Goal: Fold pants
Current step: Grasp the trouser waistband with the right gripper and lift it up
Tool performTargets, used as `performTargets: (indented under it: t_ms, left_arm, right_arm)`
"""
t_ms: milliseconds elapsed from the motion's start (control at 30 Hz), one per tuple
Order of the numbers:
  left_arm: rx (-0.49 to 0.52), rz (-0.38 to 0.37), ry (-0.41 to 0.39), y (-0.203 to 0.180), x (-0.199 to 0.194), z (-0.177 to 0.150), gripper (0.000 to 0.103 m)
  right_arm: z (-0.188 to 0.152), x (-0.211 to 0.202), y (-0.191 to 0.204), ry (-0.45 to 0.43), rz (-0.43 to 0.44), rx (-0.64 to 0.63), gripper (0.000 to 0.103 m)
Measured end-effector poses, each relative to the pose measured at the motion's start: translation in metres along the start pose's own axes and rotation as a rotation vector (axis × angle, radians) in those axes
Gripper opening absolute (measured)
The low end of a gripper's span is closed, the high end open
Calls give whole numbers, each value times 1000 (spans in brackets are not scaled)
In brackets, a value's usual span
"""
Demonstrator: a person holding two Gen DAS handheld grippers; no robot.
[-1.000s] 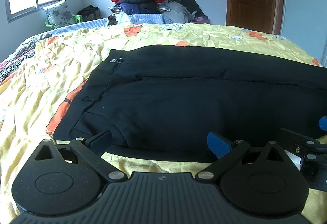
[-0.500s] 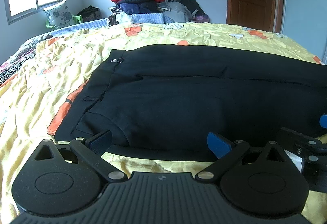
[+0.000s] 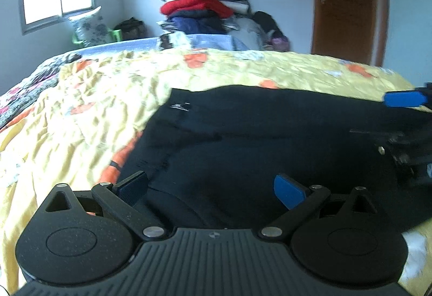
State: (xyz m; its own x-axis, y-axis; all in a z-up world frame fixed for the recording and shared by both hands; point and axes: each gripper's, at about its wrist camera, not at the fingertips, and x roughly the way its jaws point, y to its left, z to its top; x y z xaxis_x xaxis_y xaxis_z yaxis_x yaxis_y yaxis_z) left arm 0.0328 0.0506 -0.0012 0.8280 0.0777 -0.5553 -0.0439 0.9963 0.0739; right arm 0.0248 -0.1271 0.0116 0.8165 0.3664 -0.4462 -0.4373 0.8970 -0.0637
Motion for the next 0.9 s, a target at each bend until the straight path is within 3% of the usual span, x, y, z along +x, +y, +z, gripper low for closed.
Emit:
performTargets:
  t_ms: [133, 333, 533, 667, 700, 767, 833, 900]
  left_arm:
    - [-28, 26, 34, 18, 18, 15, 102]
    - [-24, 48, 64, 29, 48, 36, 102]
    - [-17, 22, 107, 33, 82, 60, 102]
    - [-46, -7, 150, 39, 111, 81, 101]
    - [-67, -23, 164, 41, 120, 88, 101]
    - [-128, -49, 183, 48, 137, 103, 101]
    - [-199, -80, 196, 54, 152, 116, 101]
    - [-276, -127, 227, 60, 170, 129, 101]
  right_arm:
    - [26, 68, -44, 82, 118, 9, 103]
    - [55, 163, -103, 192, 204, 119, 103]
    - [63, 236, -134, 280, 260, 72, 99]
    - [61, 256, -141, 341, 391, 53, 59]
    - [61, 255, -140, 345, 415, 33, 53]
    - [61, 247, -138, 345, 428, -10, 19]
    - [60, 231, -127, 306, 404, -93, 8]
    - [57, 209, -107, 254, 351, -231, 6]
